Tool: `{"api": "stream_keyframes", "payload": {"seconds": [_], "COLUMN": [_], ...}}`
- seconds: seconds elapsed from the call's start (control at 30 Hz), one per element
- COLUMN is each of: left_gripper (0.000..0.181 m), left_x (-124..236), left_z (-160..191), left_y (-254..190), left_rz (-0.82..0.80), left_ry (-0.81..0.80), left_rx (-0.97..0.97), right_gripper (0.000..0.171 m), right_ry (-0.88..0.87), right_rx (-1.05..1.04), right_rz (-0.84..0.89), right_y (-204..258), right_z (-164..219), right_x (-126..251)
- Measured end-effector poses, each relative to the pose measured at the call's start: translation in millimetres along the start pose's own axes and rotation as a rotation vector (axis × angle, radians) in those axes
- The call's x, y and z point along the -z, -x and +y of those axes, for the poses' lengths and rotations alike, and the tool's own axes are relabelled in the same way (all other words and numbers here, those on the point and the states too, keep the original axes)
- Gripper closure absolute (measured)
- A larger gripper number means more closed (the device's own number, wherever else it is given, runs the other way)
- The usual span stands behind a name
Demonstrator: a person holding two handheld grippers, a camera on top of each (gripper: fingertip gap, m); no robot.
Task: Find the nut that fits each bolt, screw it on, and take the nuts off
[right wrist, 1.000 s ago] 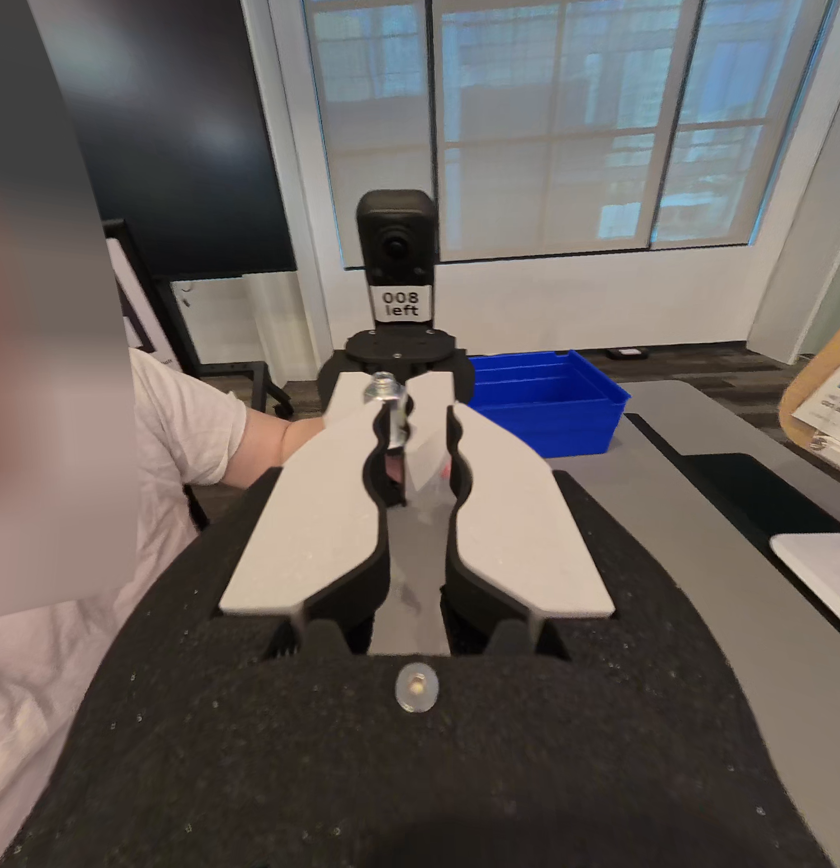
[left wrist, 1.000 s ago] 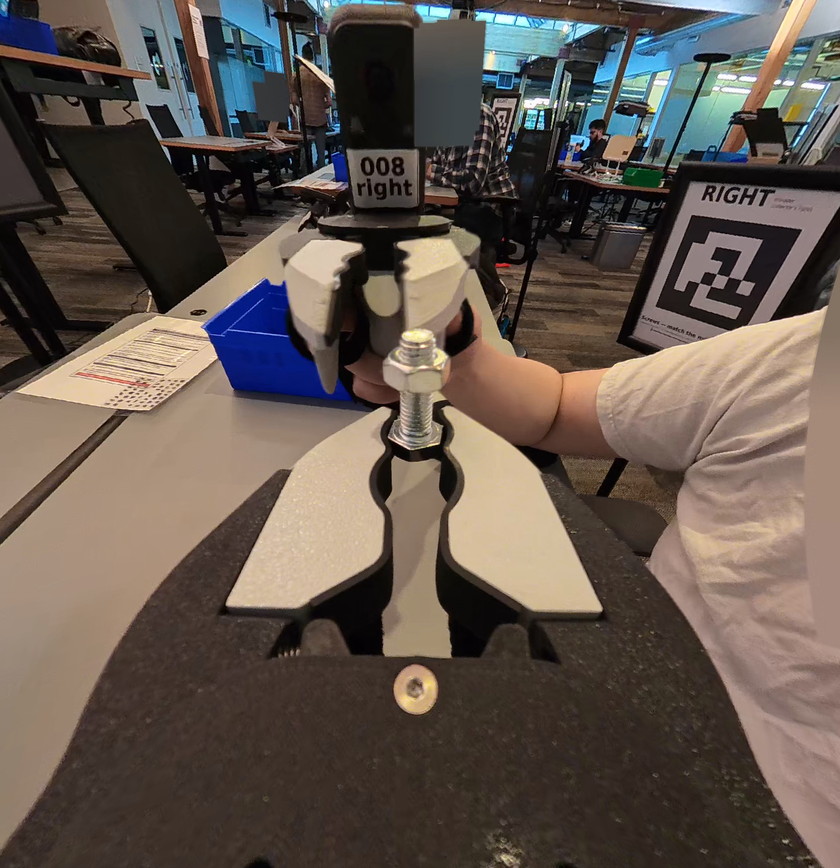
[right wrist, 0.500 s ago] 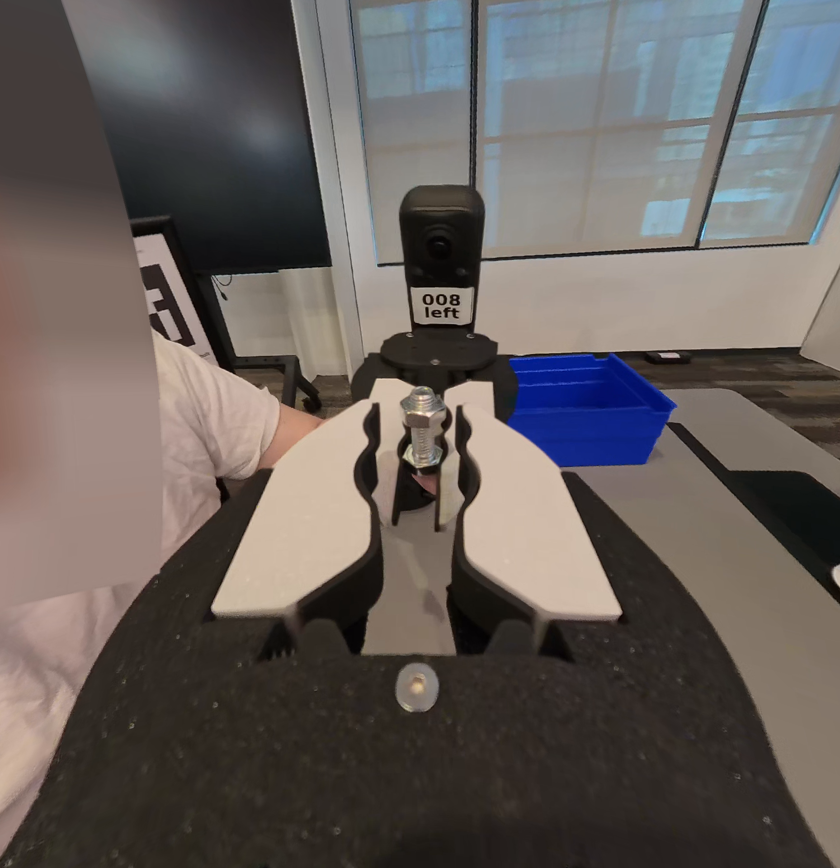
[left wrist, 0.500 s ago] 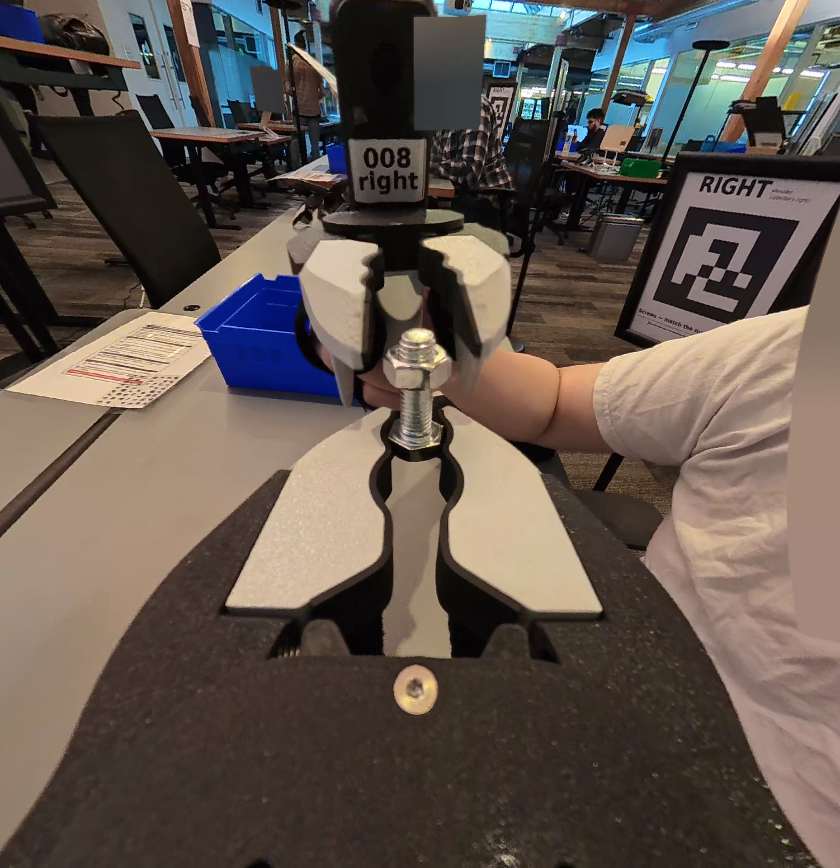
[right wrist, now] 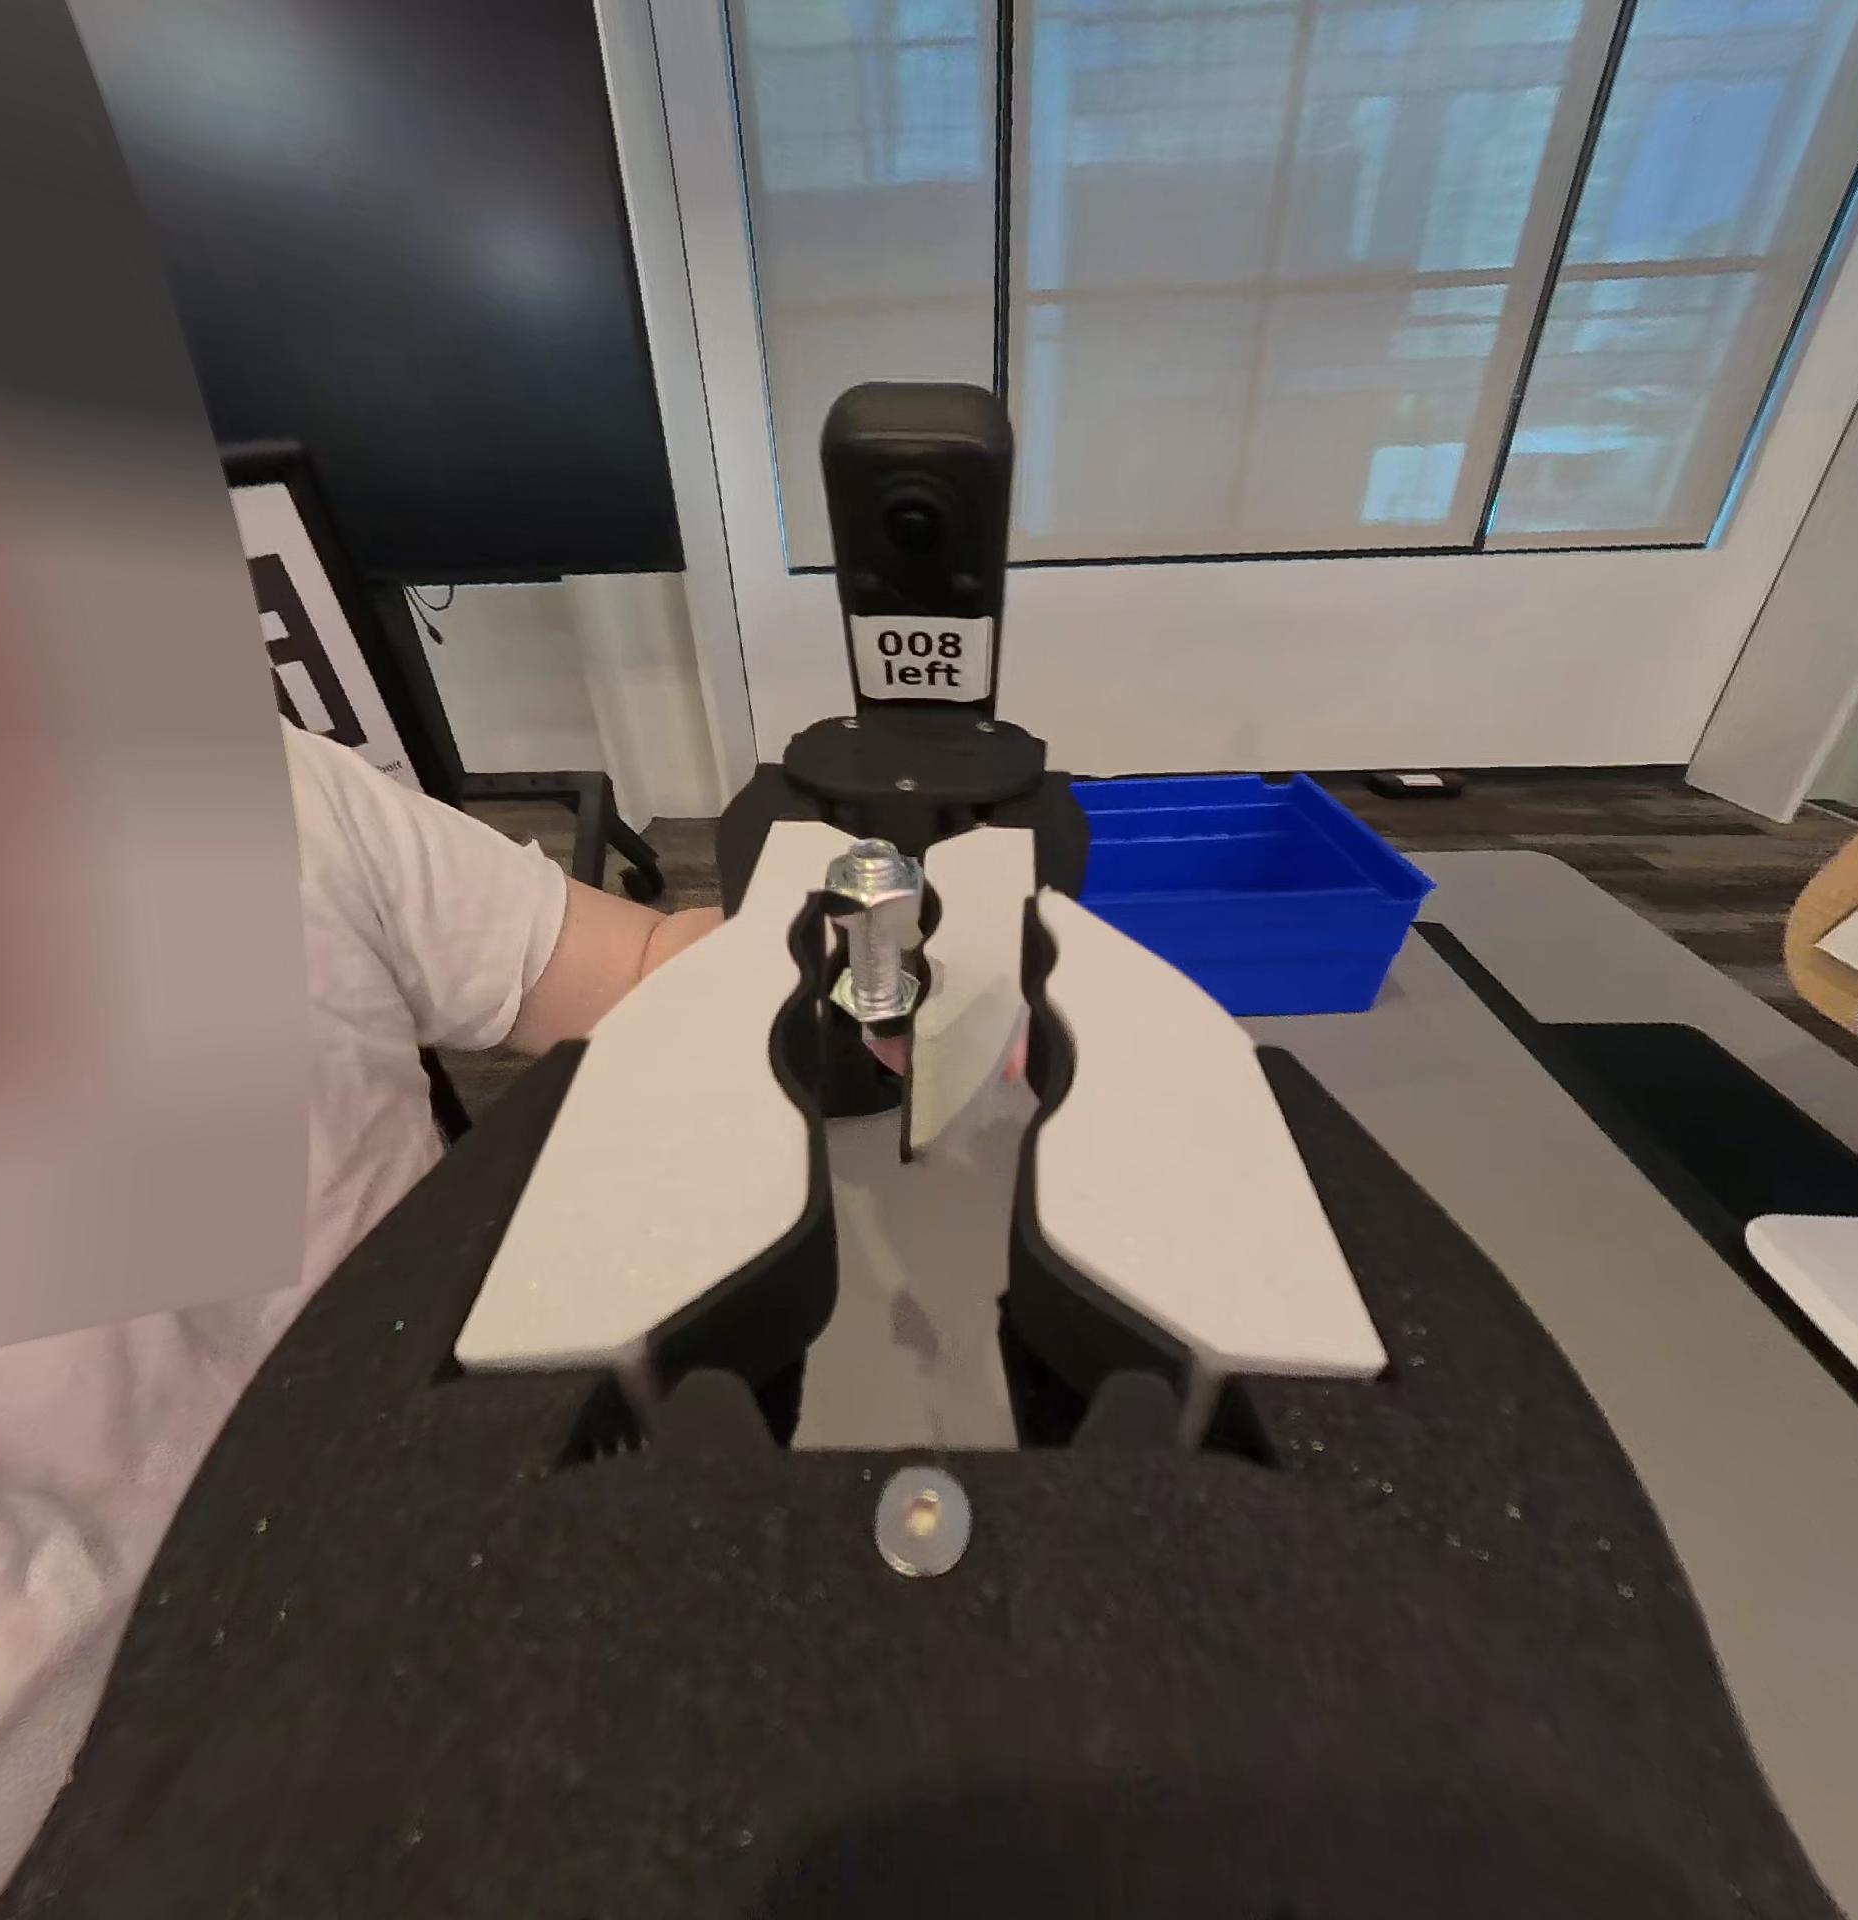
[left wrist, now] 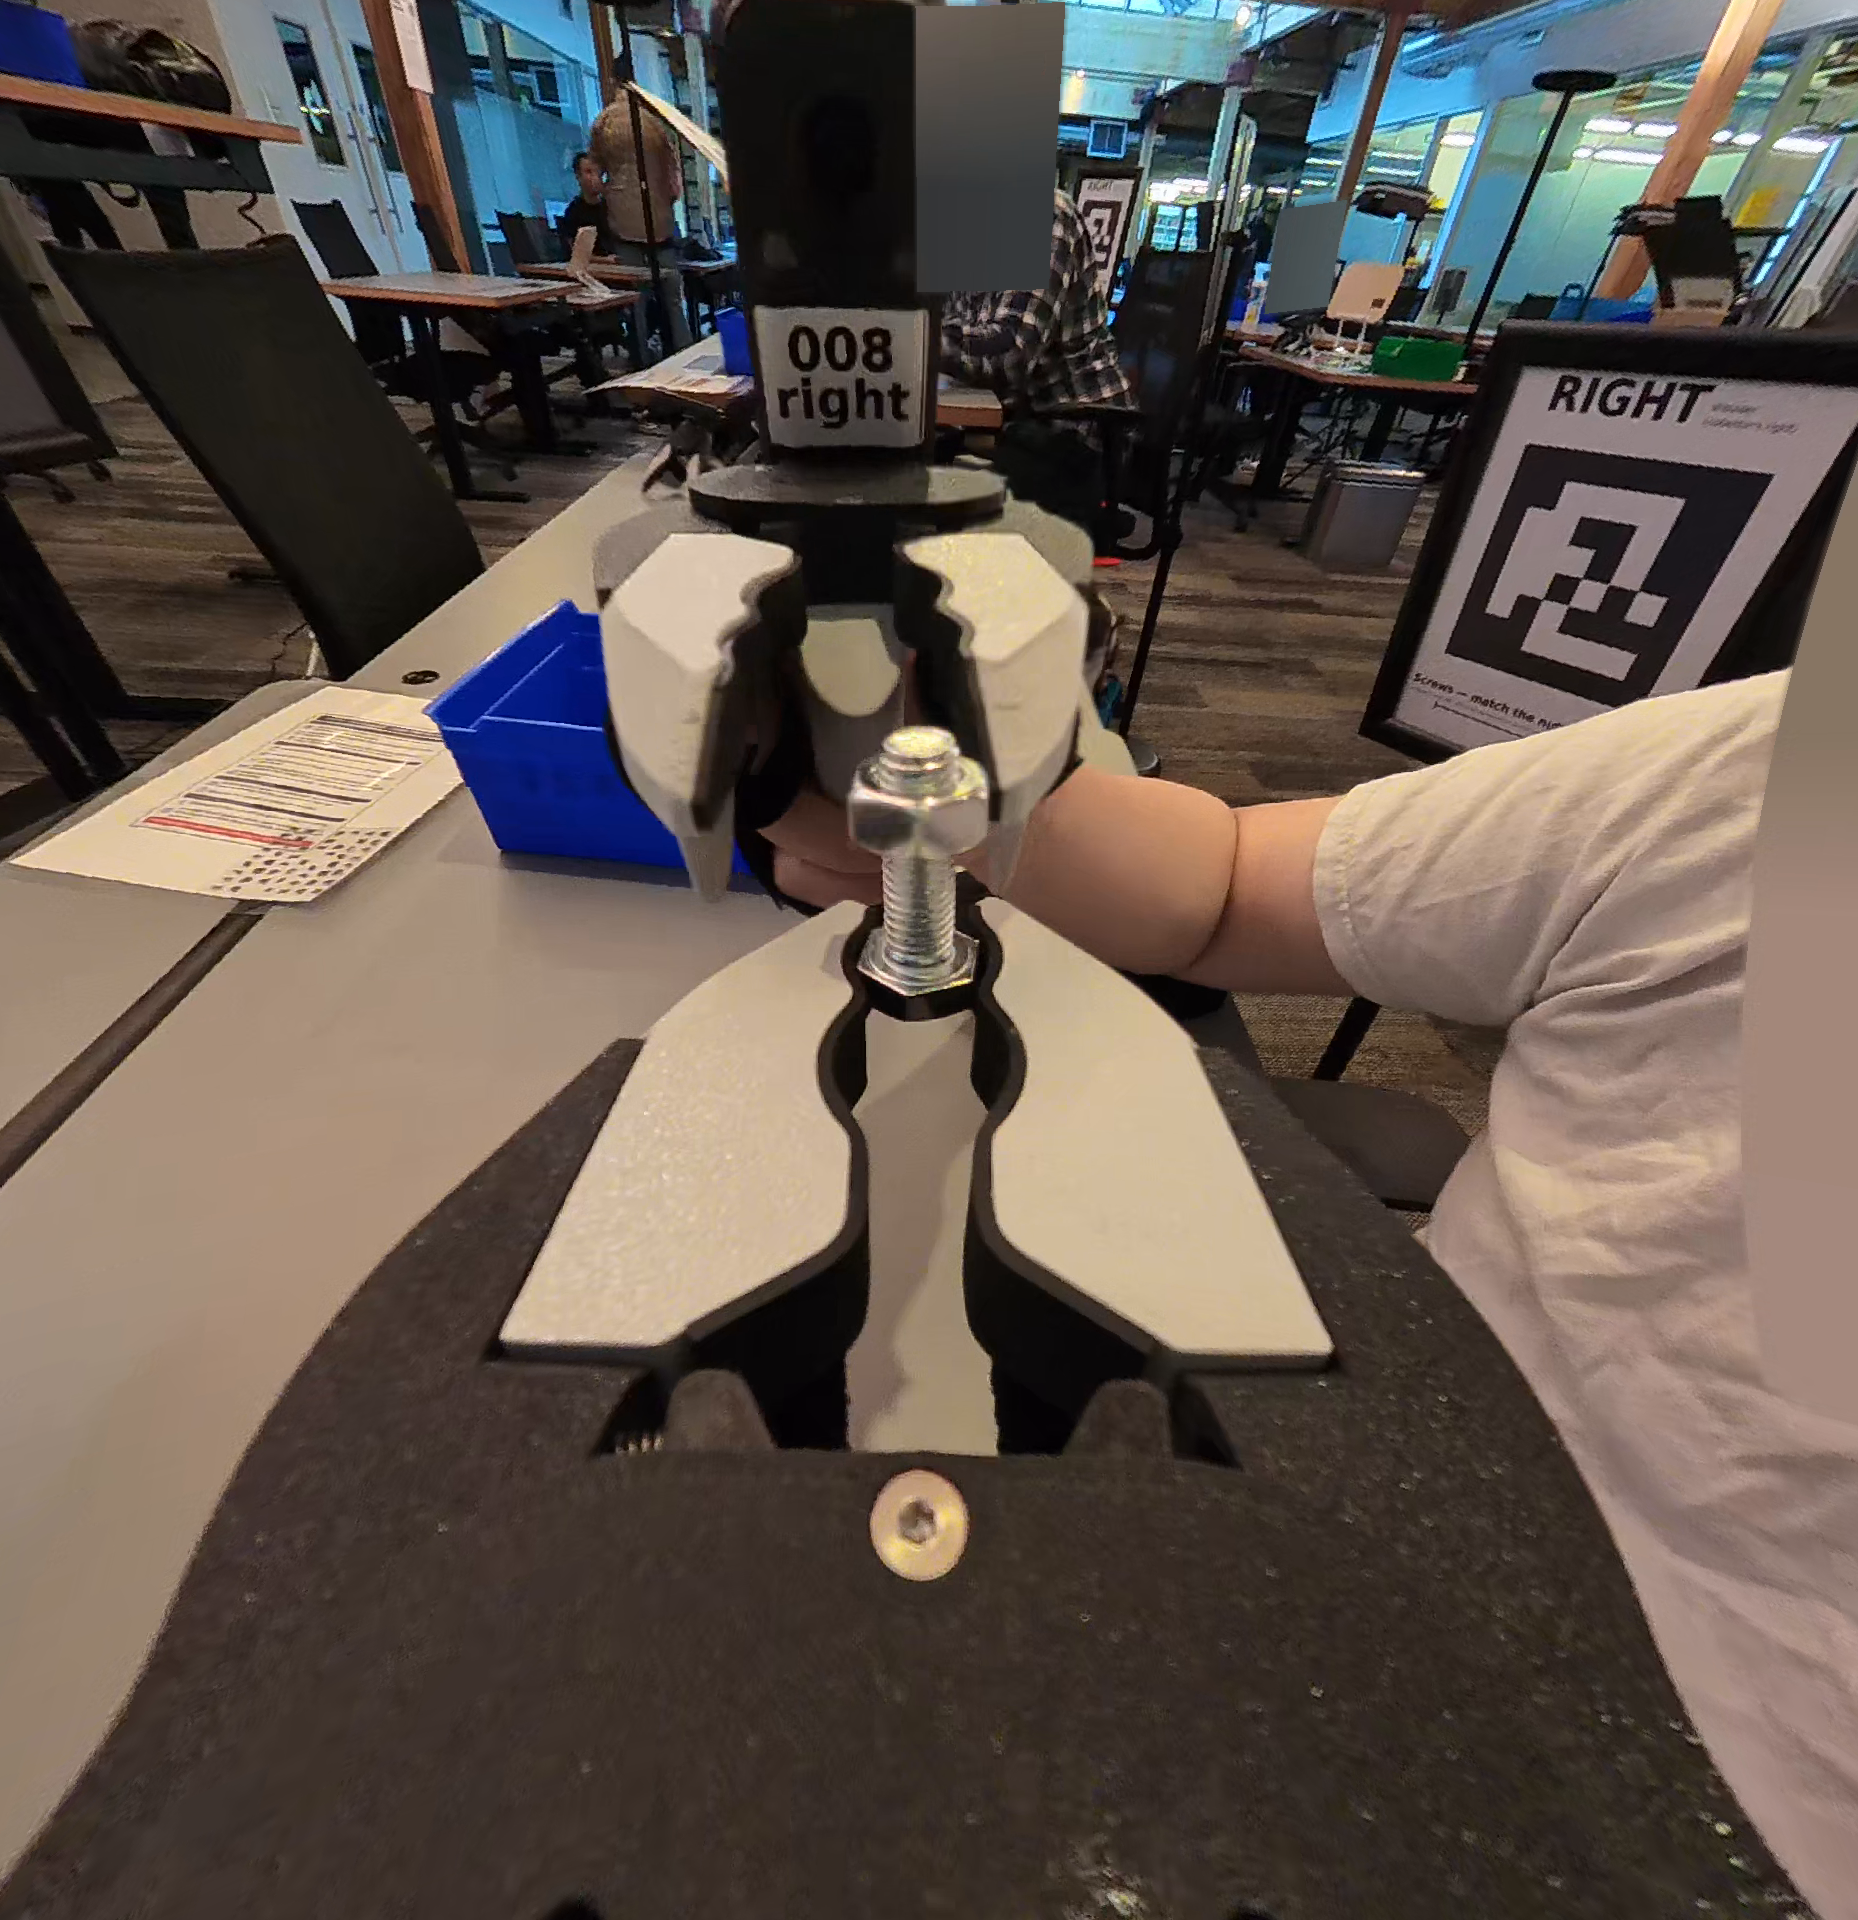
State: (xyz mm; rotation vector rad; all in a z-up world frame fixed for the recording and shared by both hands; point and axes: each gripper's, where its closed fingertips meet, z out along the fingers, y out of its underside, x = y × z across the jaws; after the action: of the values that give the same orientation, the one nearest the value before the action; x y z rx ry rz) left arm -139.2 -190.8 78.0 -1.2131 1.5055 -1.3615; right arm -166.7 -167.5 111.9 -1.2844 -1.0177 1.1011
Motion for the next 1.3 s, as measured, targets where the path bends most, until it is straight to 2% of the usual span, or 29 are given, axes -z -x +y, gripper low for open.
{"api": "stream_keyframes", "payload": {"seconds": [0.13,0.3,0.43,0.47,0.5,0.63,0.73,0.87,0.93,1.07,1.23,1.27,1.3], "left_gripper": [0.167,0.167,0.166,0.167,0.167,0.167,0.167,0.167,0.166,0.166,0.166,0.166,0.167], "left_x": [4,1,1,2,2,3,0,0,2,2,-2,-1,1], "left_z": [-4,0,0,-2,-3,-3,-1,-1,-3,-2,0,0,-2], "left_y": [0,2,1,0,-2,-1,-3,-2,-2,-1,-4,-2,-2], "left_rz": [-0.001,-0.012,-0.008,0.003,0.013,-0.001,0.016,0.005,0.015,0.004,0.009,0.001,0.005], "left_ry": [-0.013,0.005,0.002,-0.007,-0.013,-0.003,0.0,-0.003,-0.011,-0.001,0.009,0.005,-0.005], "left_rx": [-0.001,-0.008,-0.001,0.003,0.009,-0.001,0.009,0.011,0.021,0.005,0.005,0.007,0.013], "right_gripper": [0.146,0.139,0.137,0.145,0.146,0.142,0.138,0.136,0.147,0.14,0.136,0.135,0.143], "right_ry": [-0.054,-0.052,-0.023,-0.034,-0.054,-0.079,-0.014,-0.017,-0.038,-0.06,-0.041,-0.045,-0.058], "right_rx": [-0.079,-0.056,-0.024,-0.046,-0.061,-0.056,0.015,-0.018,-0.028,-0.023,0.006,-0.005,-0.022], "right_rz": [0.062,-0.047,-0.004,0.017,0.044,-0.036,-0.029,-0.011,0.023,-0.041,-0.007,-0.009,0.013], "right_y": [-25,2,-3,-10,-18,0,11,-1,-11,5,4,1,-6], "right_z": [-2,-6,-2,-3,-5,-14,-6,-3,-4,-10,-6,-7,-8], "right_x": [16,3,3,8,13,12,-2,3,9,4,0,3,7]}}
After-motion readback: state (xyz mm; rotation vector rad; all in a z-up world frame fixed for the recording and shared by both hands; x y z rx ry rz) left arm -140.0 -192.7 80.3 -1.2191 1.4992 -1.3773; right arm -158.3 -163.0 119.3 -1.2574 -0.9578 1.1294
